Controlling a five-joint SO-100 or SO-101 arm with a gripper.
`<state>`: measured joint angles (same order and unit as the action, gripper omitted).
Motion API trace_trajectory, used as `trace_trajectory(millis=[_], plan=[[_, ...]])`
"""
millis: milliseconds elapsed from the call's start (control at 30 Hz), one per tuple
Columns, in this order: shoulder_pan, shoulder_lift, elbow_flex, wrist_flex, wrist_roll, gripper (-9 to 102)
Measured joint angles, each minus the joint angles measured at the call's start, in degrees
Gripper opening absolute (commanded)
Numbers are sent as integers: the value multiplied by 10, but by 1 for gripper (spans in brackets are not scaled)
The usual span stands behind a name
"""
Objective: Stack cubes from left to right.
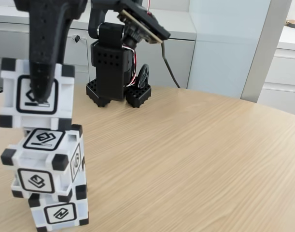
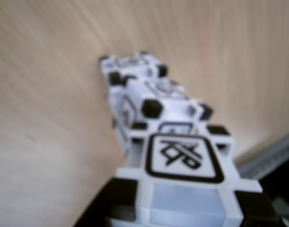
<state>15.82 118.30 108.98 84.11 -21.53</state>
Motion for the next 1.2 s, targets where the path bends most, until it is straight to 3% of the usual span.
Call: trace_trajectory(millis=[267,700,933,1000,1133,1200], plan=[[0,0,-1,0,0,38],[-3,2,-1,2,25,30],[-36,89,-1,2,46,29],[-76,117,-1,2,57,27],[-126,163,-1,2,97,0],[-156,171,4,2,116,0]])
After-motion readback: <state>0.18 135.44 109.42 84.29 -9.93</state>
